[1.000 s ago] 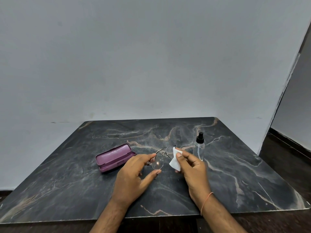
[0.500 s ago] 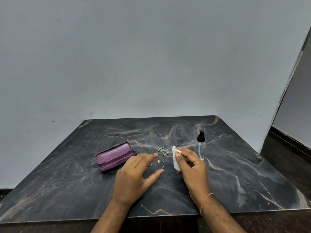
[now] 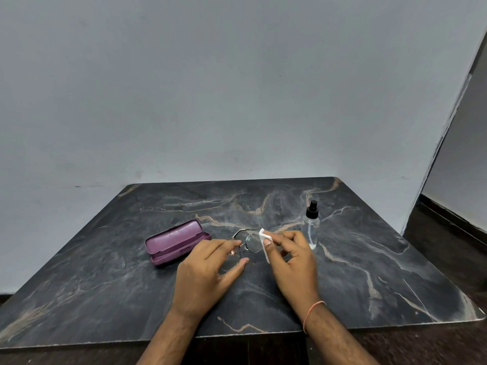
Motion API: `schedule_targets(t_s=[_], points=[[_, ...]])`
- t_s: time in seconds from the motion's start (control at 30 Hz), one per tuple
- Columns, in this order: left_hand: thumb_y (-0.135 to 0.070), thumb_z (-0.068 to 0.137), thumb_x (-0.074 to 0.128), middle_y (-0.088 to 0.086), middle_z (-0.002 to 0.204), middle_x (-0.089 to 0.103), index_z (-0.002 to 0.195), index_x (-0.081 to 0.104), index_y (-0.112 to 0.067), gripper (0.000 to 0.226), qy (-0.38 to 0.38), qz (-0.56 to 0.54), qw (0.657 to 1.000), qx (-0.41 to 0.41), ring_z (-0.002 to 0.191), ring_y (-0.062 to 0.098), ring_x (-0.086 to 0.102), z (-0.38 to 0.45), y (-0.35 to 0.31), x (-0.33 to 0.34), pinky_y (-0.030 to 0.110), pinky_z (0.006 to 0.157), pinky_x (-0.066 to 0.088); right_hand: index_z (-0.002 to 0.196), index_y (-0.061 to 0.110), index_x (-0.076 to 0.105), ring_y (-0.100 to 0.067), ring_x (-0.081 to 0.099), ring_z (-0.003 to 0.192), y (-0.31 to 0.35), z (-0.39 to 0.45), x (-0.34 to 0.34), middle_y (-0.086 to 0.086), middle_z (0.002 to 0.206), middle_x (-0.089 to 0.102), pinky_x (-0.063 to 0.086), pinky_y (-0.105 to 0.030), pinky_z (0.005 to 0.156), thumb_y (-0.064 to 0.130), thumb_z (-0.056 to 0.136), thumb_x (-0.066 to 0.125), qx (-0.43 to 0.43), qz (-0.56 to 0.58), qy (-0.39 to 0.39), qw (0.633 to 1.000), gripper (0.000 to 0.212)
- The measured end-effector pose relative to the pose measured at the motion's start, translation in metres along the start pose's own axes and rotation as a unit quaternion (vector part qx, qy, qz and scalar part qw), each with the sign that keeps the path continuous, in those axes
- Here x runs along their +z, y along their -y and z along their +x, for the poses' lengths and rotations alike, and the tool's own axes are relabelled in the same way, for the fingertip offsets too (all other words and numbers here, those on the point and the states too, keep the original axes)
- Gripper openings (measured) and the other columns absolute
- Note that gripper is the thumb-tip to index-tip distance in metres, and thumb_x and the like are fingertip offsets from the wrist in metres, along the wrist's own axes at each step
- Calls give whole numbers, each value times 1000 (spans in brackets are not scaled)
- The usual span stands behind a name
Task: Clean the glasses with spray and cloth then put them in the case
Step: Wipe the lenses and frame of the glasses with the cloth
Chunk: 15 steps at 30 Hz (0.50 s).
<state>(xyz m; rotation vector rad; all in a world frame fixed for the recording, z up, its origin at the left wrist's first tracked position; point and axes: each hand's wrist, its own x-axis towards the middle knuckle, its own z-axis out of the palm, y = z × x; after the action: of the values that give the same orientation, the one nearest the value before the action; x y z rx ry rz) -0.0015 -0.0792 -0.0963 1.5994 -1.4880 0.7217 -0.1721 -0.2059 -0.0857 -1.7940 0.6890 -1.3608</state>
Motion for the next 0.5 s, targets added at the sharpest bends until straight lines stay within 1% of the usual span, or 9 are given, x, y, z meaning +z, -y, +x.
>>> schedule_targets(t_s=[0.07,0.17,0.23,0.27,0.33,0.4,0.43,0.5], points=[[-45,97,85,-14,116,77,126,80,-25,36,-6,-3,1000,-2,101,6,72,-1,0,0,24,91,60,118,44,82,-15,65,87,0,0,1,11,101,60,57,-27,74,29,98,80,-12,-22,10,1000,26],[-41,96,85,-12,116,79,125,82,-23,34,-5,-4,1000,-2,101,7,73,-1,0,0,26,90,61,120,42,82,-15,66,97,2,-4,0,14,104,60,53,-21,77,30,99,78,-52,-37,43,997,25],[-40,97,84,-13,115,78,124,82,-24,32,-5,-8,1000,-1,101,6,73,-1,1,1,27,89,61,121,40,82,-12,64,92,4,-6,1,14,102,60,47,-15,76,31,97,77,-91,-54,60,993,26],[-39,97,84,-14,115,78,124,81,-25,31,-7,-12,1000,-2,100,6,73,-1,1,2,27,89,61,121,40,82,-11,63,89,5,-6,1,14,100,60,46,-15,75,32,96,77,-109,-65,66,990,27],[-37,97,84,-15,115,78,123,81,-26,29,-11,-20,1000,-5,100,5,73,-2,2,3,26,89,61,120,41,82,-13,64,87,4,-6,2,14,97,63,49,-21,73,35,96,76,-114,-74,59,989,26],[-36,96,85,-16,114,77,122,81,-26,28,-15,-28,999,-8,98,3,72,-3,2,4,24,88,61,118,44,82,-16,67,85,3,-4,2,13,95,66,57,-33,72,40,97,76,-79,-60,25,995,22],[-35,96,85,-17,114,77,122,80,-27,27,-16,-33,999,-10,97,2,71,-3,2,5,24,87,60,117,43,82,-16,68,83,1,-2,2,12,94,68,59,-36,72,40,97,78,-61,-54,9,997,20],[-35,96,85,-18,114,76,122,80,-27,27,-14,-45,999,-15,97,-1,70,-2,2,5,23,86,61,116,43,82,-15,68,82,1,-1,2,14,94,69,59,-34,71,36,97,80,-58,-60,-3,997,20]])
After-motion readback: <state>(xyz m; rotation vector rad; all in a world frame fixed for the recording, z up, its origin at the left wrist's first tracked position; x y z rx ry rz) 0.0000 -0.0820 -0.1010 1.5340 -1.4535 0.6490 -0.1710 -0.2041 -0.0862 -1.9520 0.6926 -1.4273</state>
